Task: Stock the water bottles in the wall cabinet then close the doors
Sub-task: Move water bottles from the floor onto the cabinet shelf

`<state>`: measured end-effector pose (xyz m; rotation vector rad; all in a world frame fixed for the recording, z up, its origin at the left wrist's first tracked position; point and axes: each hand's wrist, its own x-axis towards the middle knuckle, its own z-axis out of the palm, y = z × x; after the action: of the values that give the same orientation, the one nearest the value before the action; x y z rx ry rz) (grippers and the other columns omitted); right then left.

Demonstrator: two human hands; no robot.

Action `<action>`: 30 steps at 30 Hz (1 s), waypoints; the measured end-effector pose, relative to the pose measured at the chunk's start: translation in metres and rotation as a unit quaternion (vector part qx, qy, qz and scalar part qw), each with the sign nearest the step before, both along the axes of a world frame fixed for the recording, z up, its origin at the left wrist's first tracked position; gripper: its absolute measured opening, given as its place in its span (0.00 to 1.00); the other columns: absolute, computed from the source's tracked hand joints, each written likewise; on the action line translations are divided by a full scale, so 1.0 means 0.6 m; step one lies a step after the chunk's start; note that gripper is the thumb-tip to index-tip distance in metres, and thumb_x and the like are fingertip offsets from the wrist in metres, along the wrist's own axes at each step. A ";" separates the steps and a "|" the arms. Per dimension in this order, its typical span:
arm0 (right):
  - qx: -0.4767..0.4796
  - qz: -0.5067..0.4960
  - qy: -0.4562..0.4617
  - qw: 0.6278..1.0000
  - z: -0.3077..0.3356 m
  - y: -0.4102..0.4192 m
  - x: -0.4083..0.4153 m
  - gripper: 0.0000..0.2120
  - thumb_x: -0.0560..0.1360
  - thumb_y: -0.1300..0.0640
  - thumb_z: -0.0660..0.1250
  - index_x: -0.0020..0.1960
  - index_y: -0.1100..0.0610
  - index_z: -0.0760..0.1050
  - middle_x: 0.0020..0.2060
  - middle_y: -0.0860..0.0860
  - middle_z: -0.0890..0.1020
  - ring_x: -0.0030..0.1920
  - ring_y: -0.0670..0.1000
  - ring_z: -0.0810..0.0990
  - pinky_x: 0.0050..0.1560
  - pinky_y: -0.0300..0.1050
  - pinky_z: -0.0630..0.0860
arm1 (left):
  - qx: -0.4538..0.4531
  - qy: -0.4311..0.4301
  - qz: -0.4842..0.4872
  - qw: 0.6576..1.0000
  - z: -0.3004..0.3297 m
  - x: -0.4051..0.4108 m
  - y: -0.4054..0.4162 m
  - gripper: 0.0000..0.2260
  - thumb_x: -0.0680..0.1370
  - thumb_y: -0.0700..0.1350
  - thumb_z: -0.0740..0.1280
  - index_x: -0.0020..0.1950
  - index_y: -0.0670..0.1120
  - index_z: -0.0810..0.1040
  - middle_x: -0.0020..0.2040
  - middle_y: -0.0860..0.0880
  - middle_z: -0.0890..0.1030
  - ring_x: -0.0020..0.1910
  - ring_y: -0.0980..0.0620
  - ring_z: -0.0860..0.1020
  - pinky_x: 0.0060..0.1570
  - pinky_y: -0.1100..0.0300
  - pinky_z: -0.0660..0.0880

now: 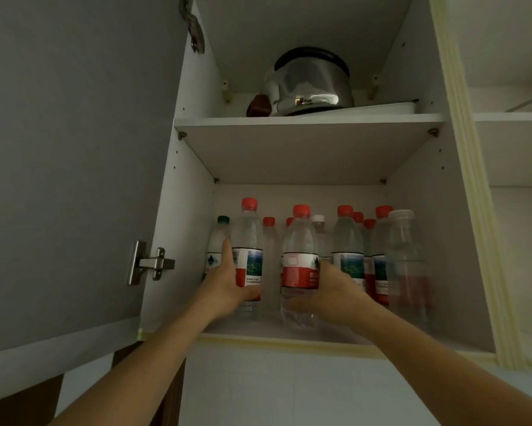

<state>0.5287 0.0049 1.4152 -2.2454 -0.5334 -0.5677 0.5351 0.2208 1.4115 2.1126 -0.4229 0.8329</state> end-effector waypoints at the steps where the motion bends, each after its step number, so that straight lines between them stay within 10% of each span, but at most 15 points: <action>1: -0.013 0.004 0.005 1.000 0.004 0.013 0.006 0.29 0.68 0.50 0.82 0.64 0.49 0.72 0.54 0.47 0.82 0.54 0.49 0.81 0.60 0.48 0.79 | -0.004 0.003 -0.003 1.000 0.001 0.002 0.007 0.55 0.72 0.47 0.78 0.82 0.54 0.38 0.70 0.46 0.75 0.63 0.48 0.78 0.65 0.43 0.76; 8: -0.031 0.034 0.042 0.998 0.024 0.083 0.049 0.27 0.67 0.57 0.82 0.61 0.52 0.76 0.53 0.52 0.83 0.55 0.53 0.82 0.63 0.55 0.79 | -0.022 0.047 0.019 0.998 0.009 0.020 0.044 0.52 0.75 0.44 0.77 0.82 0.51 0.38 0.74 0.45 0.71 0.69 0.45 0.74 0.68 0.42 0.73; 16: -0.070 0.039 0.068 0.994 0.043 0.138 0.089 0.16 0.69 0.58 0.81 0.48 0.48 0.75 0.45 0.50 0.81 0.46 0.49 0.80 0.47 0.46 0.83 | -0.042 0.043 0.035 0.998 0.007 0.042 0.070 0.31 0.74 0.40 0.76 0.72 0.49 0.63 0.60 0.47 0.79 0.58 0.47 0.80 0.60 0.45 0.79; 20: -0.081 0.040 0.082 0.993 0.043 0.155 0.100 0.22 0.71 0.57 0.79 0.62 0.53 0.75 0.53 0.53 0.80 0.53 0.54 0.81 0.50 0.49 0.84 | -0.044 0.029 0.078 0.996 -0.006 0.048 0.074 0.31 0.75 0.45 0.76 0.74 0.51 0.64 0.60 0.48 0.79 0.56 0.50 0.80 0.58 0.49 0.80; 26: -0.077 0.067 0.084 0.991 0.041 0.155 0.111 0.25 0.71 0.57 0.79 0.65 0.52 0.74 0.55 0.54 0.80 0.55 0.54 0.81 0.51 0.49 0.84 | 0.098 -0.040 0.193 0.975 0.004 0.032 0.065 0.54 0.73 0.45 0.78 0.81 0.59 0.38 0.77 0.44 0.56 0.70 0.41 0.70 0.65 0.46 0.74; 30: -0.075 0.073 0.074 0.992 0.038 0.154 0.114 0.15 0.72 0.57 0.78 0.51 0.46 0.74 0.51 0.51 0.79 0.54 0.54 0.79 0.52 0.51 0.84 | 0.150 -0.053 0.214 0.964 0.036 0.027 0.067 0.55 0.71 0.44 0.79 0.81 0.61 0.40 0.82 0.48 0.42 0.77 0.37 0.62 0.69 0.39 0.71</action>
<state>0.5968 0.0971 1.4380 -2.3435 -0.6779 -0.2930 0.5512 0.2613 1.4329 2.4950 -0.1492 1.1948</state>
